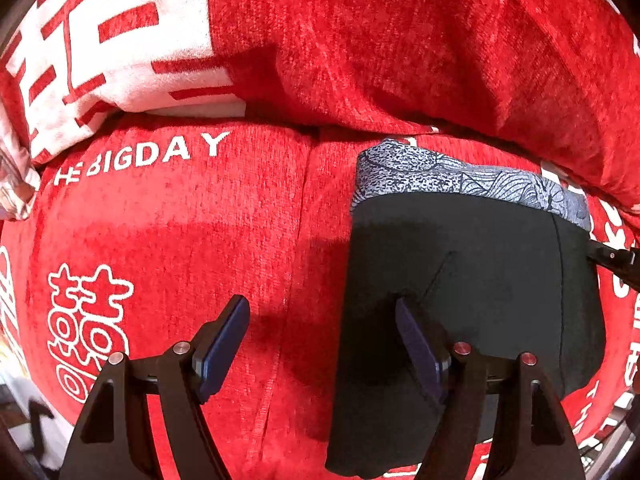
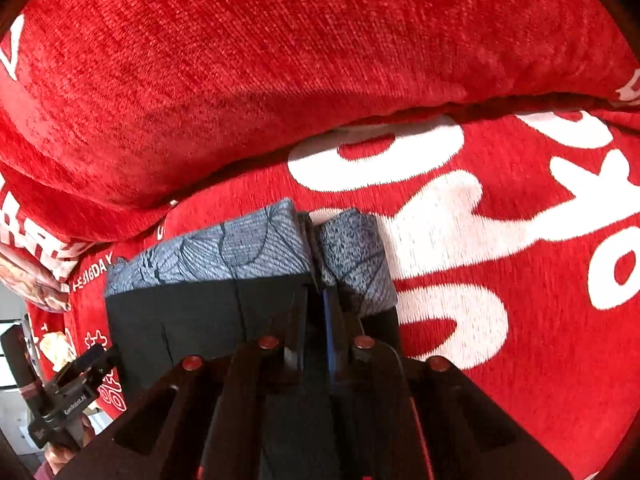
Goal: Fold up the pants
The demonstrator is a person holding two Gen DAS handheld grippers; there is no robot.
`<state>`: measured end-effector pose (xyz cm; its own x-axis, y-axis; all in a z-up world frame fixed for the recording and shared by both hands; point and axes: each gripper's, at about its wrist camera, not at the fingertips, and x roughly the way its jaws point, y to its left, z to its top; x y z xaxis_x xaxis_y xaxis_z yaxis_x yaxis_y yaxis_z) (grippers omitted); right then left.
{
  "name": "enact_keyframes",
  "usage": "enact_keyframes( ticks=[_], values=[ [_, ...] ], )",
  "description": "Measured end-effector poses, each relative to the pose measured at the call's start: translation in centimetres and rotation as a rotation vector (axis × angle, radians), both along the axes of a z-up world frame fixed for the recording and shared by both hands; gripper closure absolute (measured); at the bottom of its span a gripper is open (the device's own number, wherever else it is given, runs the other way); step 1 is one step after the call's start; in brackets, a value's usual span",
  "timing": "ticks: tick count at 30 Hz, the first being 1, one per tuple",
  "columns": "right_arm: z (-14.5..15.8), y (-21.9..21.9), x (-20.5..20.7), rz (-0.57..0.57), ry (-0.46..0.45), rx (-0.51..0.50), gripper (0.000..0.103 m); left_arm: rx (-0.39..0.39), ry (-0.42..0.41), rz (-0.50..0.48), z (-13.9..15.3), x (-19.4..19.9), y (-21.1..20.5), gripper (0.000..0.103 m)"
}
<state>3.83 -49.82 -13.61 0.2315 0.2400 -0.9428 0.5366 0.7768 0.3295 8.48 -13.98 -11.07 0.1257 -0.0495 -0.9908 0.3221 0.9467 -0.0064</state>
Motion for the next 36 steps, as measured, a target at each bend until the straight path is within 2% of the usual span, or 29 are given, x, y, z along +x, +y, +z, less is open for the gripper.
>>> enact_keyframes(
  ticks=[4,8,9,10,11,12,13,21,23,27,31,36],
  values=[
    [0.9,1.4,-0.9,0.044,0.014,-0.057,0.096,0.001,0.006,-0.011,0.1,0.0,0.2,0.027],
    [2.3,1.8,-2.9,0.053,0.035,-0.099,0.087,0.001,0.009,-0.014,0.2,-0.1,0.4,0.027],
    [2.5,1.7,-3.7,0.039,0.035,-0.083,0.075,0.005,0.007,-0.016,0.3,-0.2,0.3,0.027],
    [2.6,1.7,-4.4,0.024,0.038,-0.072,0.057,0.009,0.006,-0.018,0.3,-0.3,0.3,0.026],
    [2.6,1.6,-5.2,0.007,0.042,-0.065,0.047,0.018,0.003,-0.019,0.4,-0.3,0.2,0.023],
    [2.7,1.4,-6.0,-0.014,0.046,-0.062,0.036,0.034,0.001,-0.016,0.4,-0.5,0.2,0.01],
    [2.8,1.3,-6.6,-0.033,0.043,-0.062,0.035,0.04,-0.001,-0.013,0.4,-0.5,0.2,0.003],
    [2.8,-0.1,-9.2,-0.085,0.016,0.019,0.032,0.032,0.009,-0.042,0.5,-0.8,-0.1,0.003],
    [1.9,-0.3,-8.5,-0.088,-0.002,0.063,0.024,0.03,0.019,-0.048,0.4,-0.7,-0.1,0.003],
    [0.1,-0.1,-8.5,-0.089,-0.041,0.248,0.022,0.016,0.045,-0.05,-0.1,-0.5,-0.2,0.003],
    [-0.9,-0.2,-8.5,-0.061,-0.026,0.242,0.022,-0.034,0.1,-0.055,-0.7,-0.2,-0.1,0.003],
    [-2.0,-1.2,-8.3,-0.072,-0.017,0.332,0.022,-0.132,0.187,-0.061,-1.6,0.6,0.7,0.003]
  ],
)
